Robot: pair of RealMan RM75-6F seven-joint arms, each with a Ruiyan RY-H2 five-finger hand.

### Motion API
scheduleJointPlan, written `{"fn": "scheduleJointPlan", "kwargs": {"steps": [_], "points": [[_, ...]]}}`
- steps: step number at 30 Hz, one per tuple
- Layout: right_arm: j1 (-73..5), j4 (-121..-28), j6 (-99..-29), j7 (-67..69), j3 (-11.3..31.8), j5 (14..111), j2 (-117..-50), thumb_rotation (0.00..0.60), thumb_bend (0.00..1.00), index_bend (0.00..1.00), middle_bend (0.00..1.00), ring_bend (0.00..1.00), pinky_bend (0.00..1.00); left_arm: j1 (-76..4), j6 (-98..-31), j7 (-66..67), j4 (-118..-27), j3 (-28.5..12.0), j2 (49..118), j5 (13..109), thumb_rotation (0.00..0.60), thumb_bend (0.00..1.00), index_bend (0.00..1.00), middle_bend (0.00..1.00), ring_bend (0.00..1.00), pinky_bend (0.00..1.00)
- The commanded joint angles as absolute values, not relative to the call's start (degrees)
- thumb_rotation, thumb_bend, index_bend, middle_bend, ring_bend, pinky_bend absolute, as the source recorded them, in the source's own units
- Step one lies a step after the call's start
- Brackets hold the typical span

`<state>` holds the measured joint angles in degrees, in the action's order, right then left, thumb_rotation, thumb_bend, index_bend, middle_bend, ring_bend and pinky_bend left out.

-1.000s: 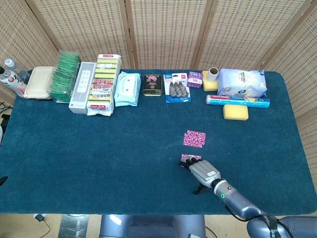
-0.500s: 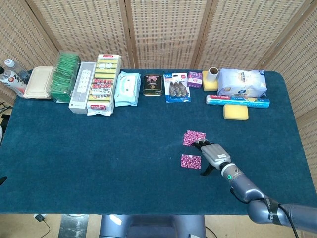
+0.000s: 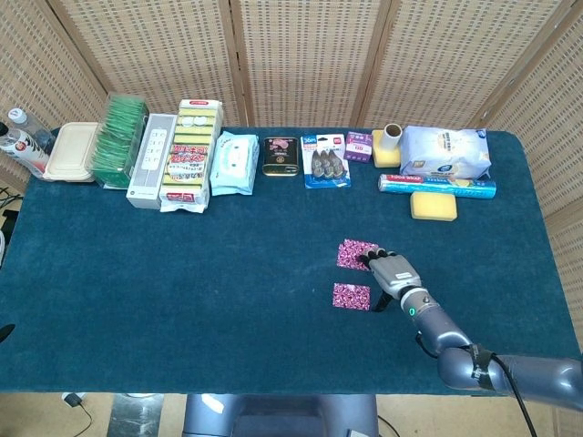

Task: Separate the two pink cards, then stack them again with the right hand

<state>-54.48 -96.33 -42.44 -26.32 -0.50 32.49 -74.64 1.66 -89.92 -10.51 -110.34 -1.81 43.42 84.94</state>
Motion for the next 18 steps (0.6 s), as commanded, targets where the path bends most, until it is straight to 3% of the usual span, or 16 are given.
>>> {"fn": "scheduleJointPlan", "kwargs": {"steps": [1, 18], "points": [[-56.5, -95.9, -43.0, -27.9, -0.7, 29.8, -76.4, 0.578, 0.00, 0.12, 0.09, 0.00, 0.13, 1.6, -89.9, -10.5, -110.3, -1.7, 43.4, 85.1, 0.600, 0.10, 0.00, 0.00, 0.00, 0.06], [-62.0, -98.1, -44.9, -31.9, -1.4, 22.7, -79.0, 0.577, 0.00, 0.12, 0.11, 0.00, 0.14, 2.0, -90.4, -10.5, -110.2, -1.4, 43.5, 86.0, 0.600, 0.10, 0.00, 0.00, 0.00, 0.06]]}}
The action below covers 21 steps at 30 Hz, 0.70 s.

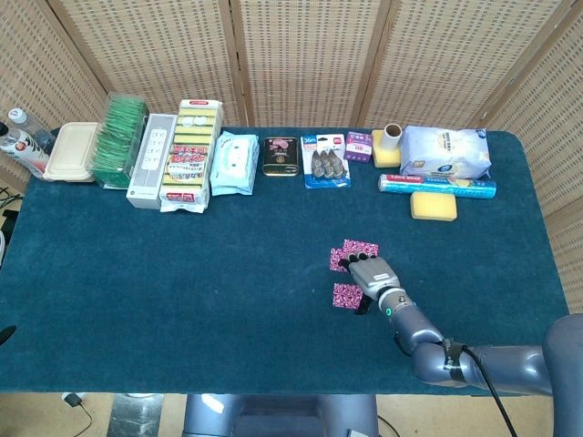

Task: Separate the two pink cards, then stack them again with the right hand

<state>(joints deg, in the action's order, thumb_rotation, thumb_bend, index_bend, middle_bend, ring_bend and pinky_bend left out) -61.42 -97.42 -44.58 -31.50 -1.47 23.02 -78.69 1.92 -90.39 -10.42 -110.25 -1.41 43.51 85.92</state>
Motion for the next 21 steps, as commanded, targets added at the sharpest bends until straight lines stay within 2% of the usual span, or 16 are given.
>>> {"fn": "scheduleJointPlan", "kwargs": {"steps": [1, 21], "points": [[-62.4, -98.5, -45.2, -32.2, -1.4, 22.4, -79.1, 0.577, 0.00, 0.12, 0.11, 0.00, 0.14, 2.0, -90.5, -10.5, -110.2, -1.4, 43.5, 86.0, 0.600, 0.10, 0.00, 0.00, 0.00, 0.06], [-68.1, -100.4, -48.6, -35.9, 0.7, 16.0, -84.1, 0.580, 0.00, 0.12, 0.11, 0.00, 0.14, 2.2, -90.9, -11.8, -109.6, -1.1, 43.3, 86.6, 0.600, 0.10, 0.00, 0.00, 0.00, 0.06]]}}
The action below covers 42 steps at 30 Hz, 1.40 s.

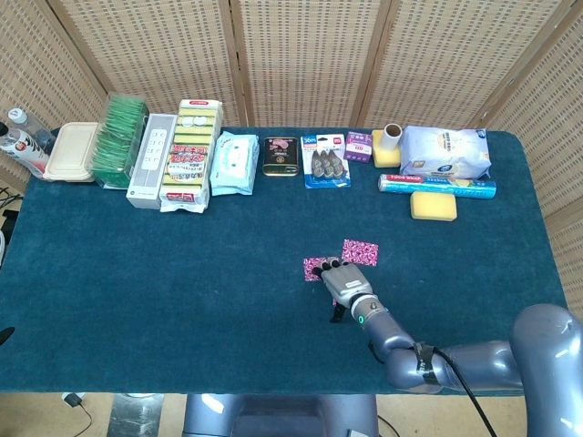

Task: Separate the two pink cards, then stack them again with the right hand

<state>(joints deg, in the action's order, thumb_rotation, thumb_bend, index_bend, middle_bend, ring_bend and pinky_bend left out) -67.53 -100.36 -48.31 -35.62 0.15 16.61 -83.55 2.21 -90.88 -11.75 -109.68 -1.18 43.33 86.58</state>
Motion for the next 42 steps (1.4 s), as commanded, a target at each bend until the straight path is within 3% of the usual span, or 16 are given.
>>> {"fn": "scheduleJointPlan", "kwargs": {"steps": [1, 8, 17, 29, 42], "points": [[-68.4, -100.5, -48.8, -35.9, 1.1, 15.8, -84.2, 0.579, 0.00, 0.12, 0.11, 0.00, 0.14, 2.2, -90.9, -11.9, -109.6, -1.1, 43.3, 86.7, 0.600, 0.10, 0.00, 0.00, 0.00, 0.06], [-68.6, -102.9, -51.4, -35.0, 2.9, 17.5, -83.7, 0.569, 0.00, 0.12, 0.08, 0.00, 0.15, 2.5, -91.4, -12.3, -109.5, -1.0, 43.3, 86.9, 0.600, 0.10, 0.00, 0.00, 0.00, 0.06], [-63.3, -99.0, -62.5, -32.7, 2.7, 33.3, -88.2, 0.570, 0.02, 0.18, 0.00, 0.00, 0.15, 2.4, -91.2, -12.2, -109.5, -1.0, 43.3, 87.0, 0.600, 0.10, 0.00, 0.00, 0.00, 0.06], [-62.2, -88.3, -61.9, -35.3, 4.7, 33.2, -95.4, 0.589, 0.06, 0.32, 0.00, 0.00, 0.15, 2.4, -91.1, -12.5, -109.4, -1.1, 43.2, 86.7, 0.600, 0.10, 0.00, 0.00, 0.00, 0.06], [-60.5, -82.7, -61.8, -40.1, 5.4, 33.6, -99.8, 0.595, 0.06, 0.32, 0.00, 0.00, 0.15, 2.3, -90.8, -12.9, -109.3, -1.0, 43.0, 86.6, 0.600, 0.10, 0.00, 0.00, 0.00, 0.06]]}}
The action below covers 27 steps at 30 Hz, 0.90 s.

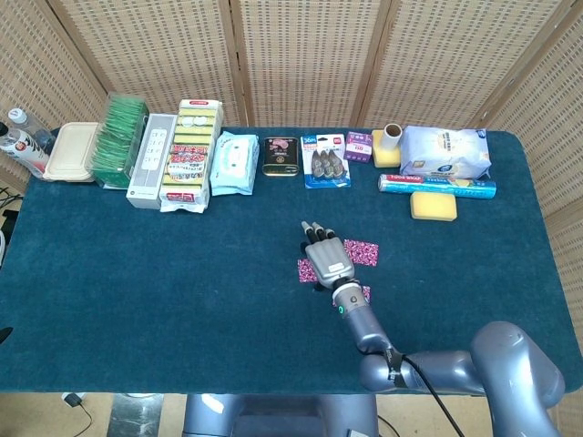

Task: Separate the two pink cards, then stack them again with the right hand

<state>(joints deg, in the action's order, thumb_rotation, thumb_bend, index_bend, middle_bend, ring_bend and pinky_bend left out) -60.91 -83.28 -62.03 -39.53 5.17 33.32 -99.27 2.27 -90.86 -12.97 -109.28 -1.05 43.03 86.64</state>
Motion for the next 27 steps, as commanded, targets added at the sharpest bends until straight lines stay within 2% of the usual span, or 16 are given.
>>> {"fn": "scheduleJointPlan", "kwargs": {"steps": [1, 27], "points": [[-60.4, -82.5, -61.6, -40.3, 5.4, 33.7, -100.0, 0.596, 0.06, 0.32, 0.00, 0.00, 0.15, 2.3, -90.8, -12.9, -109.3, -1.0, 43.0, 86.7, 0.600, 0.10, 0.00, 0.00, 0.00, 0.06], [-58.4, -79.1, -59.4, -45.8, 8.1, 32.1, -102.1, 0.600, 0.07, 0.32, 0.00, 0.00, 0.15, 2.1, -90.5, -13.0, -109.4, -1.1, 42.9, 86.3, 0.600, 0.10, 0.00, 0.00, 0.00, 0.06]]}}
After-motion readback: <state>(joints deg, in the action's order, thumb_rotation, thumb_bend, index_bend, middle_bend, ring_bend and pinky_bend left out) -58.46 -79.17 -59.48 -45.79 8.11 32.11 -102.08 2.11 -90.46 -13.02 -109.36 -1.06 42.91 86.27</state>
